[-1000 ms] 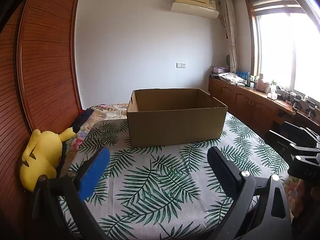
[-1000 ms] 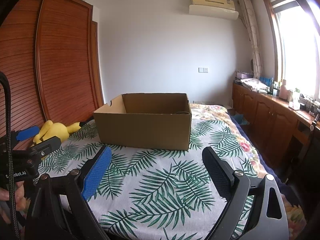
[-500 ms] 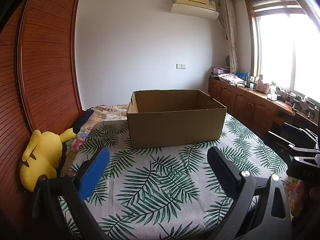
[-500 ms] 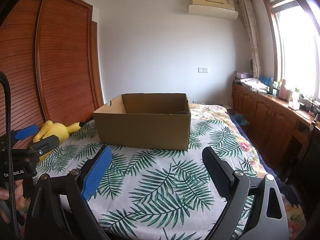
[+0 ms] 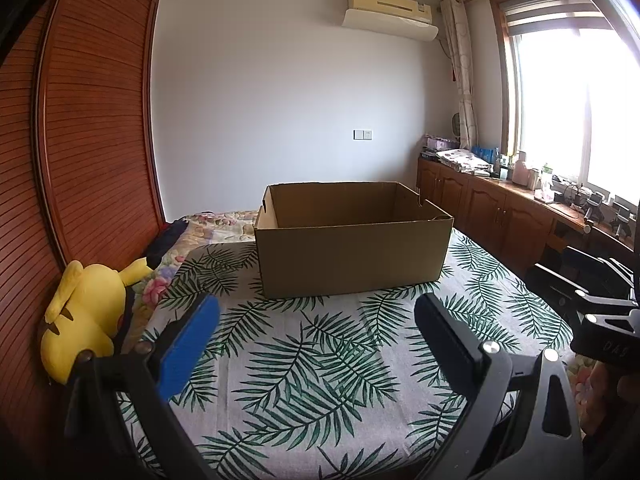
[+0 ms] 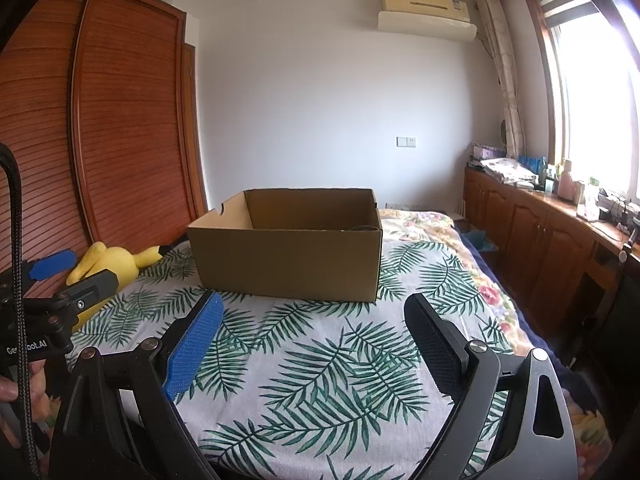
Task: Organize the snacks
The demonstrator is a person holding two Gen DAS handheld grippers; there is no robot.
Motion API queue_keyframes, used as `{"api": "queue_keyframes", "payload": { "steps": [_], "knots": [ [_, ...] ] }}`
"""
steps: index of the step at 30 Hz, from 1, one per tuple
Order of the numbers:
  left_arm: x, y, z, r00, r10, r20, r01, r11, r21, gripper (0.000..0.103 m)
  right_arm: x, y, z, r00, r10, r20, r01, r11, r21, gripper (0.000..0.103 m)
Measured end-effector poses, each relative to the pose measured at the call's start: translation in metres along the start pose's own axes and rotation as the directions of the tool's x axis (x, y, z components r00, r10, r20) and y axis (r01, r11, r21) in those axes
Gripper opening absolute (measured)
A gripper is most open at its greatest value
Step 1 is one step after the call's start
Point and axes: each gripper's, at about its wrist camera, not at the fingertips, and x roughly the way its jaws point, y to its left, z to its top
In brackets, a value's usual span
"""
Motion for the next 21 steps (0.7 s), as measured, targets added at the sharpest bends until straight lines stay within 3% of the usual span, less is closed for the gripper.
{"api": "queue_keyframes", "payload": {
  "steps": [21],
  "knots": [
    [-0.0001,0.0004,-0.0024,1.000,0.003,-0.004,-0.003,1.000,-0.005,0.099,-0.0015,0.0006,-0.0031,1.000,-0.004,0.002,0.004,1.000,0.000,0.094]
  ]
}}
